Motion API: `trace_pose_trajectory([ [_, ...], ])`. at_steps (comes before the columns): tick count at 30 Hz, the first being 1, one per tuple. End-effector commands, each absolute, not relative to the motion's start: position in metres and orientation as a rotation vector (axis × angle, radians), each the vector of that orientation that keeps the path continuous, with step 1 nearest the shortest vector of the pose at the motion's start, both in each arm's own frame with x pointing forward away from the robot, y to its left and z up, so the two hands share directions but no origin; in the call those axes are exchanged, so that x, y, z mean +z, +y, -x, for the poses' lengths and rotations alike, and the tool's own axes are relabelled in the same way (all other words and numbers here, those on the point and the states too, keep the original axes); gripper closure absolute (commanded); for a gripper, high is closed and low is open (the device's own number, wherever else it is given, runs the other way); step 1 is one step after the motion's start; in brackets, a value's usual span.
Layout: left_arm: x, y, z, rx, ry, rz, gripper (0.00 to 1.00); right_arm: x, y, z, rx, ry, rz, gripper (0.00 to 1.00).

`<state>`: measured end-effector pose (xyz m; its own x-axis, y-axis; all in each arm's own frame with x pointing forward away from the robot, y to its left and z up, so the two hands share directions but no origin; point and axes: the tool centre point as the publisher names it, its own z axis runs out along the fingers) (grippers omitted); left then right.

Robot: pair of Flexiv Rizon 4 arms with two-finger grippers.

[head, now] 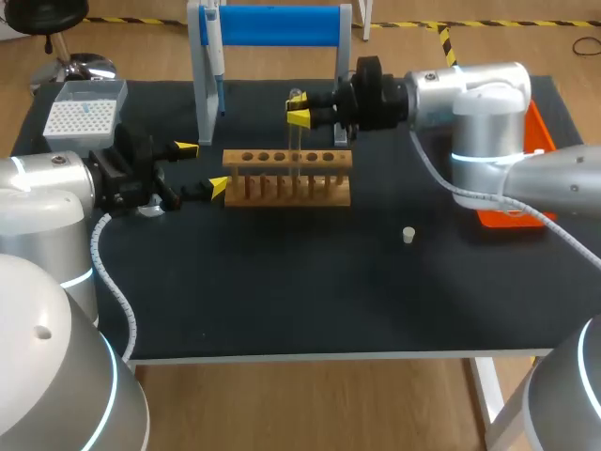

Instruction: Invert the test tube, pick up the pipette, mount the tip to pipette, aspirate from beaker and dispense into the tube, eject the tip, return the pipette, and cap with the stopper.

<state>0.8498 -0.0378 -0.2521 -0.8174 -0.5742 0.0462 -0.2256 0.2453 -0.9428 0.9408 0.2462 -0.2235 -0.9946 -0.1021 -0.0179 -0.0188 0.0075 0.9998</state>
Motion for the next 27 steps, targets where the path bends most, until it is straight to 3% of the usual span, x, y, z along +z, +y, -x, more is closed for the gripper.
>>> trace_pose_trajectory([
  [1, -0.254, -0.039, -0.849, -1.595, 2.206, 0.742, 0.00, -0.217, 0.245, -0.939, -2.164, -2.198, -0.133, 1.00],
  [27, -0.254, -0.039, -0.849, -1.595, 2.206, 0.742, 0.00, -0.195, 0.240, -0.924, -2.160, -2.205, -0.107, 1.00],
])
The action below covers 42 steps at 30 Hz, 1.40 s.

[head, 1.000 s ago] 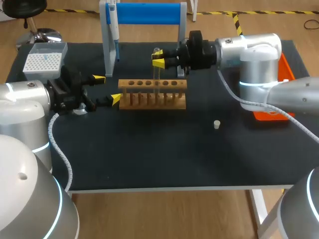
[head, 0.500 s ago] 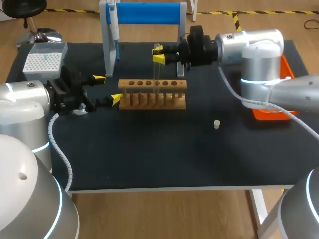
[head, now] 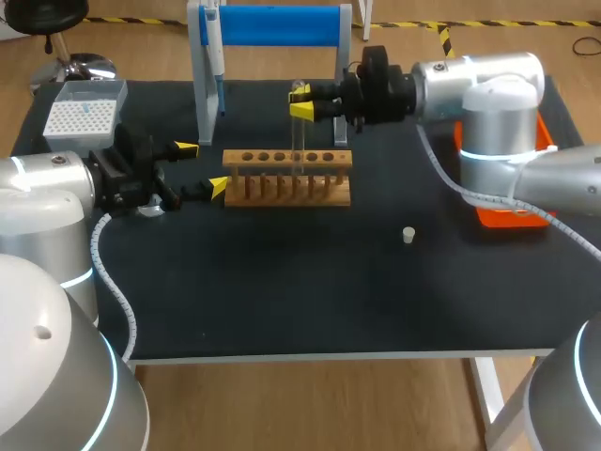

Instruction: Invert the test tube, pick up the pipette, mount the tip to pipette, aspirate from beaker and dispense into the tube, eject the tip, return the pipette, and cap with the stopper.

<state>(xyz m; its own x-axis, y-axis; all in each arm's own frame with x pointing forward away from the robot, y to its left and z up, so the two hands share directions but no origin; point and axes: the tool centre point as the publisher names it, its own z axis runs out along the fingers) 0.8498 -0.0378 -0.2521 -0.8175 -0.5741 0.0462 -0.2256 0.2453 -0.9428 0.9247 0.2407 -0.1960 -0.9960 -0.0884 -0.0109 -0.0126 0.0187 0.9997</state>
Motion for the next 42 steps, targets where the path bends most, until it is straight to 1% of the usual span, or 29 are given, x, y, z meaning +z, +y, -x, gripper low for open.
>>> trace_pose_trajectory([
  [1, -0.254, -0.039, -0.849, -1.595, 2.206, 0.742, 0.00, -0.195, 0.240, -0.924, -2.160, -2.205, -0.107, 1.00],
  [6, -0.254, -0.039, -0.849, -1.595, 2.206, 0.742, 0.00, -0.195, 0.240, -0.924, -2.160, -2.205, -0.107, 1.00],
  [14, -0.254, -0.039, -0.849, -1.595, 2.206, 0.742, 0.00, -0.190, 0.218, -0.920, -2.050, -1.935, 0.324, 1.00],
  [18, -0.254, -0.039, -0.849, -1.595, 2.206, 0.742, 0.00, -0.190, 0.213, -0.924, -1.900, -1.778, 0.502, 1.00],
  [30, -0.254, -0.039, -0.849, -1.595, 2.206, 0.742, 0.00, -0.207, 0.215, -0.927, -1.475, -1.565, 0.810, 1.00],
  [42, -0.254, -0.039, -0.849, -1.595, 2.206, 0.742, 0.00, -0.218, 0.218, -0.923, -1.270, -1.352, 0.993, 1.00],
])
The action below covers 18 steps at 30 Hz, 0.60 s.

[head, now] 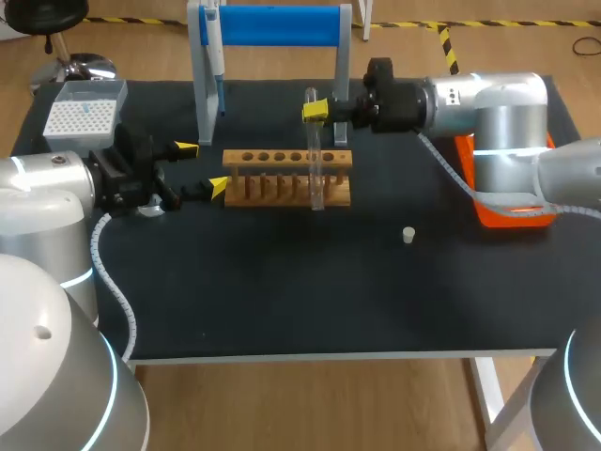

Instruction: Invert the test tube, pick up the pipette, mount the tip to pipette, aspirate from beaker and dispense into the tube, eject the tip, return the pipette, and cap with the stopper.

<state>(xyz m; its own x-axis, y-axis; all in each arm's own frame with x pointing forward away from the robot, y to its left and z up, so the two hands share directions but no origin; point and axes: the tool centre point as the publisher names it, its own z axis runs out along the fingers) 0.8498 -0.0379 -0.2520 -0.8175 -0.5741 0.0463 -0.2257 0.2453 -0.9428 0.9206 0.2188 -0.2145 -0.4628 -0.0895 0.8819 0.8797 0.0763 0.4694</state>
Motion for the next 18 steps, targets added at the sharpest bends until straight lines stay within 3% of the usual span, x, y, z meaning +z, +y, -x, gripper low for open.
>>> trace_pose_trajectory([
  [1, -0.2535, -0.0394, -0.8492, -1.595, 2.206, 0.742, 0.00, -0.2190, 0.2176, -0.9237, -1.254, -1.356, 1.007, 1.00],
  [18, -0.2535, -0.0394, -0.8492, -1.595, 2.206, 0.742, 0.00, -0.2253, 0.2168, -0.9210, -1.129, -1.308, 1.076, 1.00],
])
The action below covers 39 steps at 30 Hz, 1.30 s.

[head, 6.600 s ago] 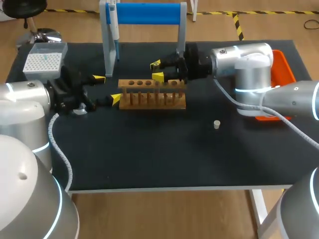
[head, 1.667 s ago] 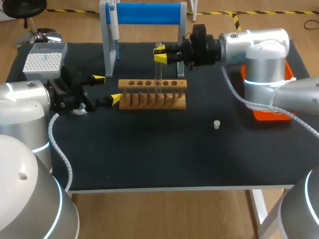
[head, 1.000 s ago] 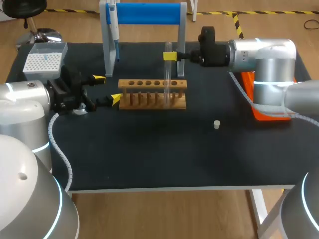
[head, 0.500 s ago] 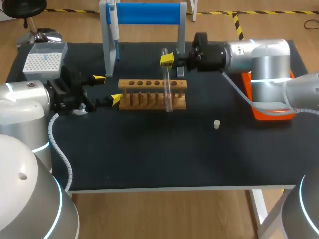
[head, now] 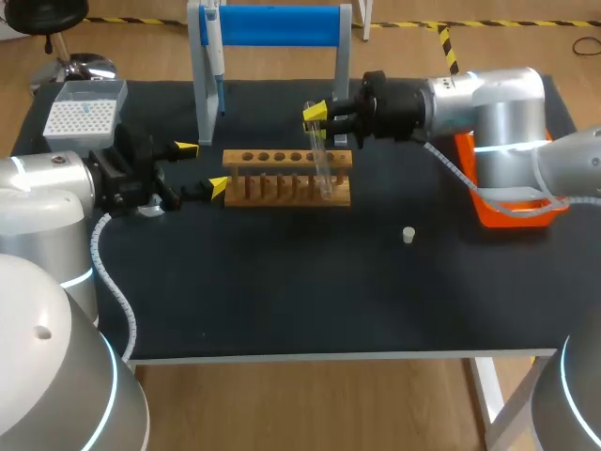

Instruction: Invert the test tube, pick up the pipette, mount the tip to pipette, aspirate from beaker and dispense into the tube, eject the tip, return the pipette, and cap with the stopper.

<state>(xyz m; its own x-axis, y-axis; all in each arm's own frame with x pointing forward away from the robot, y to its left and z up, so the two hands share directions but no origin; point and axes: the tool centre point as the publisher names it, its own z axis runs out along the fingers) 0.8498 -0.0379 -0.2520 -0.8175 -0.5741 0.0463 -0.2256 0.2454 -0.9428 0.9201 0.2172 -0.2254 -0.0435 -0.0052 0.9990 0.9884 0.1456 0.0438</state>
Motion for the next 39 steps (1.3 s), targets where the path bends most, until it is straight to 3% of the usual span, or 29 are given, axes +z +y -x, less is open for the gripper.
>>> trace_pose_trajectory([
  [1, -0.254, -0.039, -0.849, -1.595, 2.206, 0.742, 0.00, -0.225, 0.217, -0.921, -1.129, -1.299, 1.079, 1.00],
  [30, -0.254, -0.039, -0.849, -1.595, 2.206, 0.742, 0.00, -0.225, 0.218, -0.918, -1.131, -1.288, 1.084, 1.00],
  [39, -0.237, -0.063, -0.833, -1.648, 1.868, 0.105, 0.00, -0.225, 0.218, -0.918, -1.131, -1.288, 1.084, 1.00],
])
